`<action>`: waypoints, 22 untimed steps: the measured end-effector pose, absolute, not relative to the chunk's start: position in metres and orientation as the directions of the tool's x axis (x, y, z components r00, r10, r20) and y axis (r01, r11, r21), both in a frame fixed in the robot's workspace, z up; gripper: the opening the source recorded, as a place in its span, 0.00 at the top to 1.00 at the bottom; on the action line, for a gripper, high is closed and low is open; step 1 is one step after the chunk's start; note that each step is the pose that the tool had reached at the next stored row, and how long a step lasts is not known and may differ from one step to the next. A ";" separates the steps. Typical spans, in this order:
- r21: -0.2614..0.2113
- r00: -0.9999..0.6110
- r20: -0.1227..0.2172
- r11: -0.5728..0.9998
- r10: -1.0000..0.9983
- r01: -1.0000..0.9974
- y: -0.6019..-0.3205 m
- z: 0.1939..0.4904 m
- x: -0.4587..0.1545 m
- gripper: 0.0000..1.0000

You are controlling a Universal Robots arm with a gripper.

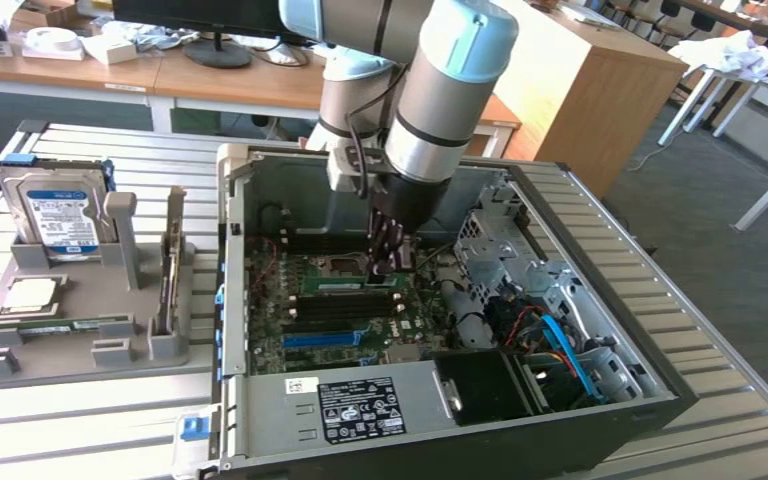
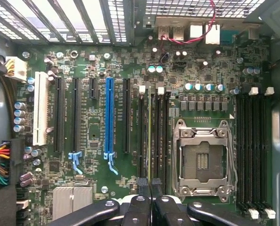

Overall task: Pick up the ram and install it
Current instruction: 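Insert the ram into the slot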

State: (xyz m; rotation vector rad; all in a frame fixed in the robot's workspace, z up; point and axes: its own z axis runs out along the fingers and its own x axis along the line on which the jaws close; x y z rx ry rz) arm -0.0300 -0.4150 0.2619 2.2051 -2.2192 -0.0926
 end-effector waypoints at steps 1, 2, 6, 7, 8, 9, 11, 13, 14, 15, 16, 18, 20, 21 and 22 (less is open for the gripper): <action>0.050 -0.007 -0.033 0.006 -0.999 -0.999 -0.416 0.262 -0.030 0.88; 0.050 -0.007 -0.033 0.006 -0.999 -0.999 -0.417 0.262 -0.030 0.88; 0.050 -0.007 -0.033 0.006 -0.999 -0.999 -0.419 0.262 -0.030 0.88; 0.050 -0.007 -0.033 0.006 -0.999 -0.999 -0.419 0.262 -0.030 0.88; 0.050 -0.007 -0.033 0.006 -0.999 -0.999 -0.419 0.262 -0.030 0.88; 0.050 -0.007 -0.033 0.005 -0.999 -0.999 -0.419 0.262 -0.030 0.88; 0.050 -0.007 -0.033 0.005 -0.999 -0.999 -0.419 0.261 -0.030 0.88; 0.050 -0.007 -0.033 0.006 -0.999 -0.999 -0.419 0.259 -0.030 0.88; 0.050 -0.007 -0.033 0.006 -0.999 -0.999 -0.419 0.258 -0.030 0.88; 0.050 -0.007 -0.033 0.006 -0.999 -0.999 -0.419 0.257 -0.030 0.88; 0.050 -0.007 -0.033 0.006 -0.999 -0.999 -0.419 0.256 -0.030 0.88; 0.050 -0.007 -0.033 0.005 -0.999 -0.999 -0.419 0.254 -0.030 0.88; 0.050 -0.007 -0.033 0.005 -0.999 -0.999 -0.419 0.253 -0.030 0.88; 0.050 -0.007 -0.033 0.005 -0.999 -0.999 -0.419 0.253 -0.030 0.88; 0.050 -0.007 -0.033 0.005 -0.999 -0.999 -0.419 0.253 -0.030 0.88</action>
